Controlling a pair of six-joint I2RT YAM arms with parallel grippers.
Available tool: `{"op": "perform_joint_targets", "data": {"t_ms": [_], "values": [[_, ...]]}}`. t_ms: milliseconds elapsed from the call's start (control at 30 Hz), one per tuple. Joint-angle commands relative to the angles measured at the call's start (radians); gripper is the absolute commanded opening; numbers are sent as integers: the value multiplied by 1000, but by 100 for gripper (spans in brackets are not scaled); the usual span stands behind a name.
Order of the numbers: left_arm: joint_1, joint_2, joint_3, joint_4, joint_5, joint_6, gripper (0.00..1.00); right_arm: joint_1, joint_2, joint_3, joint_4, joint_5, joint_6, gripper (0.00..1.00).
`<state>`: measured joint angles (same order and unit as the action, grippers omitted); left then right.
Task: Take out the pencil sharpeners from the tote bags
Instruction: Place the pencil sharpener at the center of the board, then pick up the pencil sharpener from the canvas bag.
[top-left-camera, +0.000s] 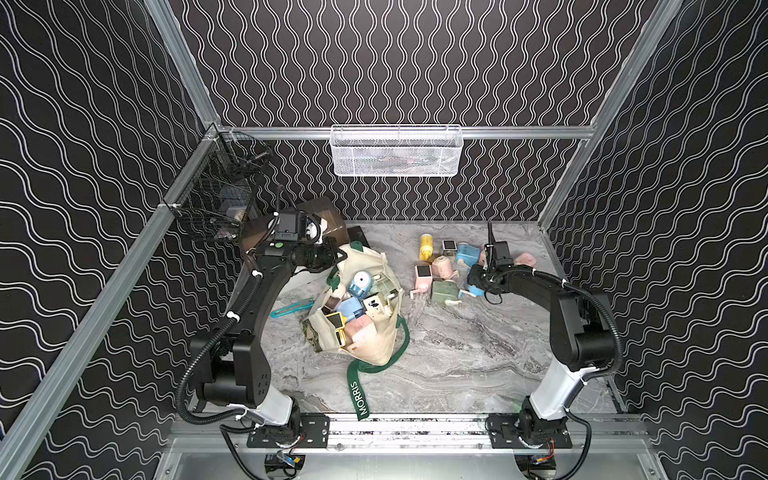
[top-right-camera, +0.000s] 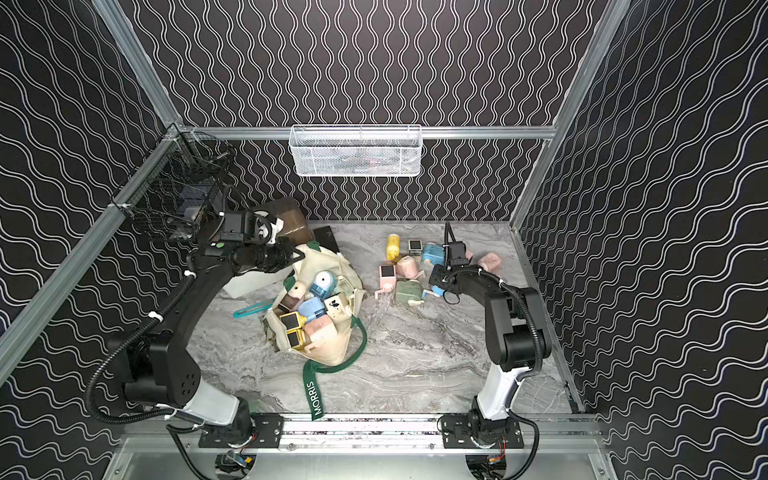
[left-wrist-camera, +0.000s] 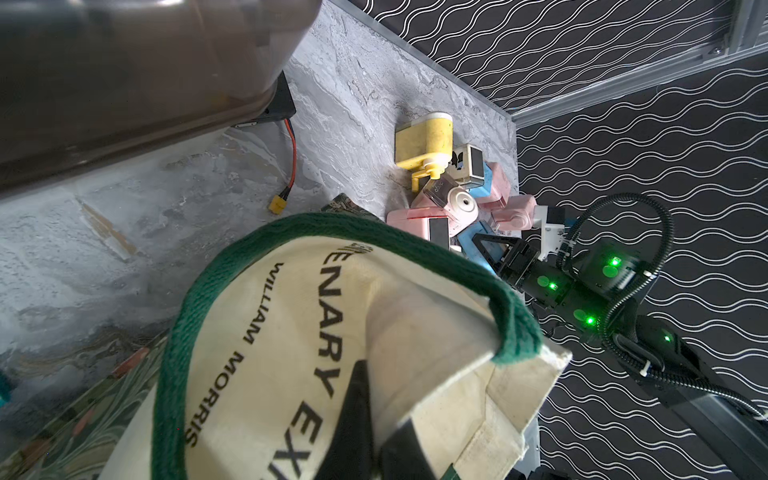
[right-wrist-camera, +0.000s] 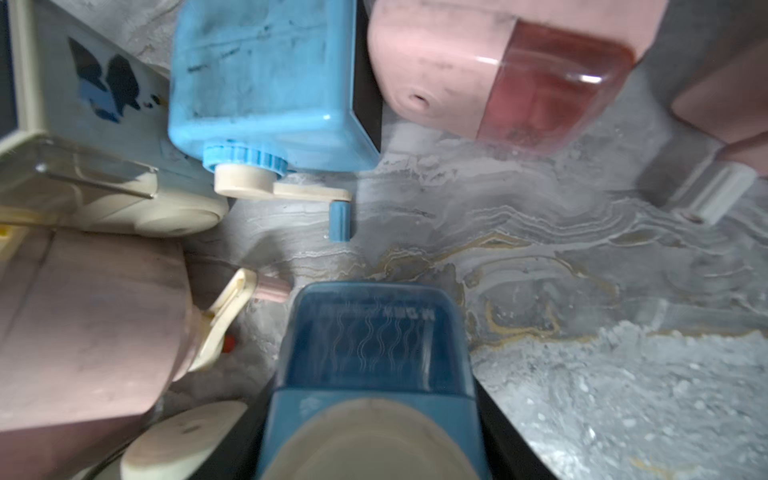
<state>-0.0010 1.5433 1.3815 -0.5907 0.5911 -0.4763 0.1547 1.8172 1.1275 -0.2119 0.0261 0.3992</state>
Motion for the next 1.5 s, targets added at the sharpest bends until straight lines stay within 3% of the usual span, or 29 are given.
{"op": "perform_joint_targets", "data": {"t_ms": [0, 133, 300, 400, 533, 733, 800, 933, 1100, 1467], "values": [[-1, -13, 3, 37, 10, -5, 0, 10, 1, 29, -6, -22, -14, 70], [-1, -13, 1, 38, 13, -7, 0, 32, -43, 26, -22, 17, -1, 89], [-1, -13, 2, 38, 13, -7, 0, 62, -169, 16, -79, 110, 37, 95], [-1, -15, 0, 39, 11, -7, 0, 107, -292, -37, -66, 170, 46, 95], [-1, -13, 4, 37, 10, -5, 0, 243, -437, -81, -35, 237, 14, 95], [-1, -20, 1, 41, 7, -4, 0, 515, -602, -136, 88, 182, -71, 88], [-1, -18, 1, 41, 7, -3, 0, 601, -623, -135, 127, 139, -113, 82], [-1, -22, -2, 46, 7, -2, 0, 754, -569, -84, 126, 67, -199, 73], [-1, -32, -6, 58, 11, 0, 0, 913, -425, 14, 74, 99, -309, 64], [-2, -38, -11, 75, 27, -4, 0, 951, -159, 154, 29, 195, -369, 58]]}}
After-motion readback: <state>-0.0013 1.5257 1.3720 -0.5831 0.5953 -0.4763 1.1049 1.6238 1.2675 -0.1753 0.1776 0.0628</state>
